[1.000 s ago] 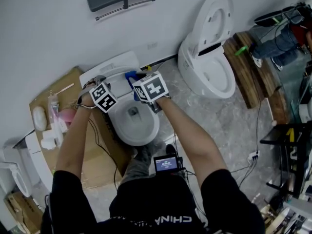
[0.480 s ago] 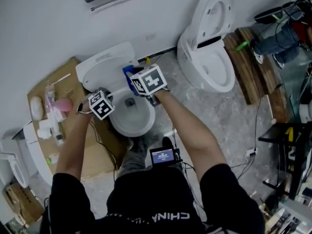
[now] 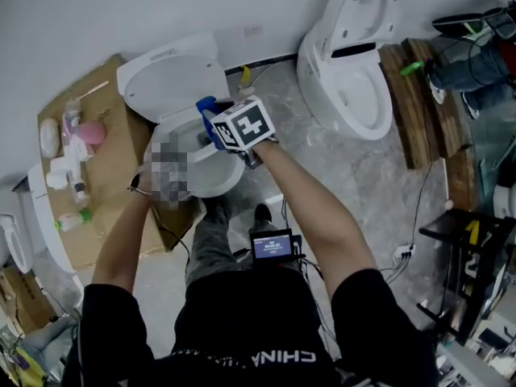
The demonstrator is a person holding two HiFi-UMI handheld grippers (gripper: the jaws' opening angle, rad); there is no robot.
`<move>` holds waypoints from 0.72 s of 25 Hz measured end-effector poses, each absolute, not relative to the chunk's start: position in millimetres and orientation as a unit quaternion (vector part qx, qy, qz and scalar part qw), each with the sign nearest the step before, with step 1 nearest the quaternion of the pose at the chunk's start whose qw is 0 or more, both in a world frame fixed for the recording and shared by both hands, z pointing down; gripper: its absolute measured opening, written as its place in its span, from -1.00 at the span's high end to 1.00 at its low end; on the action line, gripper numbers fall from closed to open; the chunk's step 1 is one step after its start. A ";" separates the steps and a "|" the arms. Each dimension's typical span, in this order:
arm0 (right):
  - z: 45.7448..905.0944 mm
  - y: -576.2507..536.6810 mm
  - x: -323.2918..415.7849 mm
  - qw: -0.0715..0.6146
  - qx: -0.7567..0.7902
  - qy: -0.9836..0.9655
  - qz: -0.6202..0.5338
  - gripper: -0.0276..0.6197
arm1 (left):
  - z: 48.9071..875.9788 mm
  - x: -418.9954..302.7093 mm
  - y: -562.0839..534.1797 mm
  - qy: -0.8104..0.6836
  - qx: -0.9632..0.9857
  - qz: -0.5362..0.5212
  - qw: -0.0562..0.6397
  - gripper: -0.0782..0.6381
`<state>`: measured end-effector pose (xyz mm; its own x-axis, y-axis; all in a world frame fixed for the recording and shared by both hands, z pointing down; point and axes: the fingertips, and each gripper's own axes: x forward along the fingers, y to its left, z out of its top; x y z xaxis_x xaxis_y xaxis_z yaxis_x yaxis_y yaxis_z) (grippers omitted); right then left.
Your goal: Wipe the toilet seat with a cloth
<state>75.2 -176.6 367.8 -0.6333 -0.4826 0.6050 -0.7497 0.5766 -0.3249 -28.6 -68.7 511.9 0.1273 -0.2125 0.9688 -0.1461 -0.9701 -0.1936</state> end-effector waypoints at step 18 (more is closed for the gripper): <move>556.6 -70.6 82.8 0.270 0.262 -0.876 0.303 0.73 | 677.0 -17.3 41.7 0.083 -0.689 -0.720 0.026 0.23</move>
<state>82.8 -70.6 556.6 -0.7177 -0.2950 0.6308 -0.6214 0.6801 -0.3889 -17.3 41.7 677.0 -0.0506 -0.1511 0.9872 -0.0769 -0.9850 -0.1547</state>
